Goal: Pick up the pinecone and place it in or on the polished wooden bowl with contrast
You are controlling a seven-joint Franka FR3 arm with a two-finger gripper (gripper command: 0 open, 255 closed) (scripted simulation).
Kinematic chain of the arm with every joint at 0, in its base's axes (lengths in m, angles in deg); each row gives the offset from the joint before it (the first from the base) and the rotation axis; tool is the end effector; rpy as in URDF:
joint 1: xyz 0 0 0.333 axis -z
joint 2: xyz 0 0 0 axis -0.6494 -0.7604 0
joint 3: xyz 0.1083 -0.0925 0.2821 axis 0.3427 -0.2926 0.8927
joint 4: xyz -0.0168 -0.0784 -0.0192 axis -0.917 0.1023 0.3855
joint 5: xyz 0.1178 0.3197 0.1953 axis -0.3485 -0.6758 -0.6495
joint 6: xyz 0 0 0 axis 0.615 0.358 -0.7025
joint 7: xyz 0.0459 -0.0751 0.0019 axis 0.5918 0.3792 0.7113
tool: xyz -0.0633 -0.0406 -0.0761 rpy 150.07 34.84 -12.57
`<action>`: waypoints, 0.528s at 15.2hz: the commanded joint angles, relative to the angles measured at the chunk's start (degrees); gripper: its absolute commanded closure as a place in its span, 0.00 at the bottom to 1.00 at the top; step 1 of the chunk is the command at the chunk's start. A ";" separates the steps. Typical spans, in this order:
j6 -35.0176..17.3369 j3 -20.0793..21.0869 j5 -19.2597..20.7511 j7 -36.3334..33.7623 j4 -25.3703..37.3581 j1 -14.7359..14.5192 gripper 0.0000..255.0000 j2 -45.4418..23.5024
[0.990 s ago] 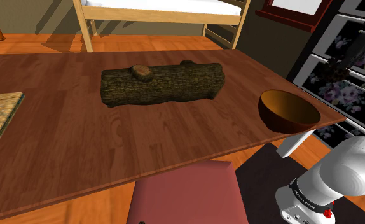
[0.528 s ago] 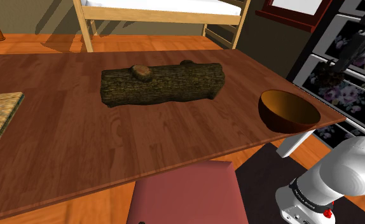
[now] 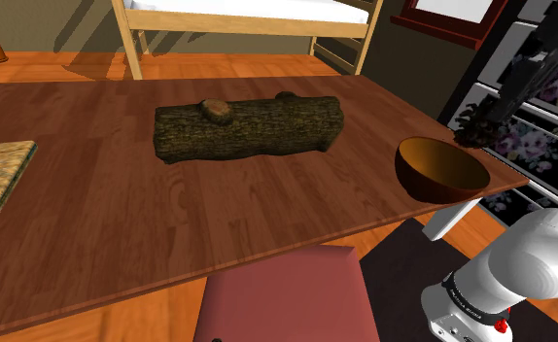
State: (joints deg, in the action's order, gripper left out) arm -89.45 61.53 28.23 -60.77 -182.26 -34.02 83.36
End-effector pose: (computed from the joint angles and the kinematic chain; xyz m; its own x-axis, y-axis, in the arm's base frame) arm 0.1902 0.0186 0.7039 0.9942 -0.1069 0.0150 -0.1048 -0.9892 -0.1021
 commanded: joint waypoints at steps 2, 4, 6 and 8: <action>-0.25 3.98 -3.67 -3.79 0.29 -0.05 1.00 0.08; -1.37 4.09 -3.75 -3.58 -1.93 -0.07 1.00 1.18; -2.47 4.22 -3.84 -3.38 -4.11 -0.11 1.00 2.24; -3.56 4.35 -3.94 -3.18 -6.25 -0.15 1.00 3.29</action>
State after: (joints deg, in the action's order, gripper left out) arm -92.57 65.78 24.39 -63.97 -187.66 -34.14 86.20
